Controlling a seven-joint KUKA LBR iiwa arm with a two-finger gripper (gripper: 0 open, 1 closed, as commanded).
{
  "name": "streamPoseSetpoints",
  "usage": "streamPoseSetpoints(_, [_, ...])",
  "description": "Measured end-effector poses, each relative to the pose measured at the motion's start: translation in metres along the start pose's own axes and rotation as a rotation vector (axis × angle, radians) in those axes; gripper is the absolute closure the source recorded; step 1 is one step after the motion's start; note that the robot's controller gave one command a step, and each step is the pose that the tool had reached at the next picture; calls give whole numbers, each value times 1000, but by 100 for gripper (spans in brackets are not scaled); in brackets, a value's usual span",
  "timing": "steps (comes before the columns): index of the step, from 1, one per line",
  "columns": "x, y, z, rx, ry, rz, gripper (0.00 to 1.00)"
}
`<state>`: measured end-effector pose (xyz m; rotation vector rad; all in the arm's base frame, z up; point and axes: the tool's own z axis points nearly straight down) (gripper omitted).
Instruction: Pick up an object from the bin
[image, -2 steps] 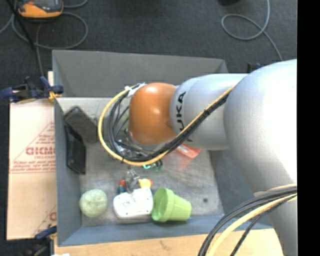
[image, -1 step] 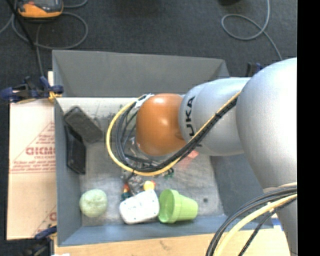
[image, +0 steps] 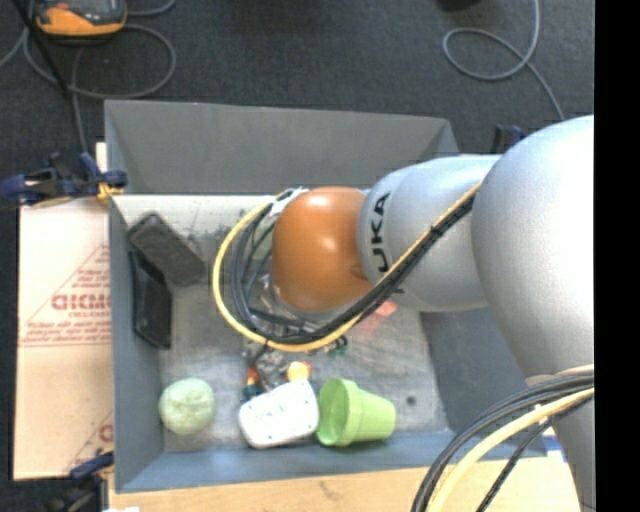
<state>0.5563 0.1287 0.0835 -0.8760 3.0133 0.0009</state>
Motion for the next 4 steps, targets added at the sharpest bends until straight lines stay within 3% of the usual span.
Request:
streamPoseSetpoints(1, [8,12,-108,0,1,9,100])
streamPoseSetpoints(3, [7,12,-112,-2,5,6,100])
streamPoseSetpoints(4, [12,19,-160,-1,2,3,100])
